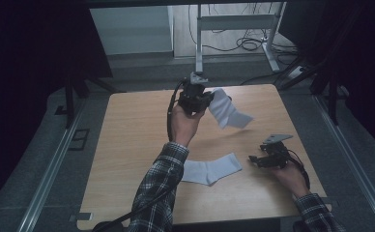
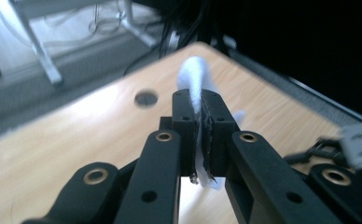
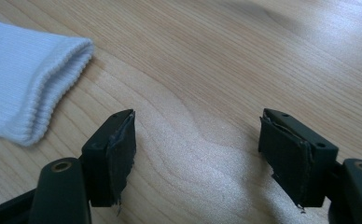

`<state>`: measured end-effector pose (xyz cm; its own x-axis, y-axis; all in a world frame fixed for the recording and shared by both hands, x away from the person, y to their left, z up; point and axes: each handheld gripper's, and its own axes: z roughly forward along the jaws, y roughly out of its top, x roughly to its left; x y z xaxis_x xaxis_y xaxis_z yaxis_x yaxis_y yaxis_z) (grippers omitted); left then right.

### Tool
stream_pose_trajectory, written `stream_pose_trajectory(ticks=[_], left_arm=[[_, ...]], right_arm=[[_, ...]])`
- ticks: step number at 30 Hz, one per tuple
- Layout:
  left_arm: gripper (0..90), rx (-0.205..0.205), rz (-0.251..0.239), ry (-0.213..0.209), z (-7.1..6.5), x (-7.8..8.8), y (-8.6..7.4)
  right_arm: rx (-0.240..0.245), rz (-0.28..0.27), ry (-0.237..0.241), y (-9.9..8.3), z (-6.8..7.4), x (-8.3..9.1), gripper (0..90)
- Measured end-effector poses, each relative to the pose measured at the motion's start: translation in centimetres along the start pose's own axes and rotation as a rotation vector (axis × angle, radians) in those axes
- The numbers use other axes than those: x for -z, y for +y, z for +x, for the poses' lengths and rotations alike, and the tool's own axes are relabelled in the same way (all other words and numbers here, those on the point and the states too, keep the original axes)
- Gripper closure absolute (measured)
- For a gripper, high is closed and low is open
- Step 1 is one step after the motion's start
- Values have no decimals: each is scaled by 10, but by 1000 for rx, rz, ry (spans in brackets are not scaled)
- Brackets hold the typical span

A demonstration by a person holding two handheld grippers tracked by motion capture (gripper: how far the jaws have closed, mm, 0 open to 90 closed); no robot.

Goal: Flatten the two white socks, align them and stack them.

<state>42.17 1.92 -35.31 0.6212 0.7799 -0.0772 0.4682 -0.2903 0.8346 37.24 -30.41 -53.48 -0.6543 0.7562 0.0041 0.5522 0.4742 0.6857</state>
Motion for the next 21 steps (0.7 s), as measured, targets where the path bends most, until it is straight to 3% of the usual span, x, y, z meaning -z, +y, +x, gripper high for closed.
stream_pose_trajectory(ticks=[6, 10, 15, 16, 18, 21], left_arm=[[854, 85, 83, 41, 35, -18, -52], [854, 137, 107, 67, 54, -18, -75], [854, 174, 115, 78, 68, -14, -92], [854, 179, 114, 79, 69, -13, -94], [853, 186, 113, 74, 72, -11, -98], [851, 188, 112, 62, 73, -11, -102]], right_arm=[[-1, 0, 0, 0, 0, 0, 271], [-1, -3, -2, 0, 0, 0, 270], [-6, 0, -4, 1, 1, 0, 276], [-8, 3, -6, 1, 0, 0, 288], [-18, 20, -10, 4, 1, 2, 417], [-19, 32, 11, 8, 2, 3, 522]])
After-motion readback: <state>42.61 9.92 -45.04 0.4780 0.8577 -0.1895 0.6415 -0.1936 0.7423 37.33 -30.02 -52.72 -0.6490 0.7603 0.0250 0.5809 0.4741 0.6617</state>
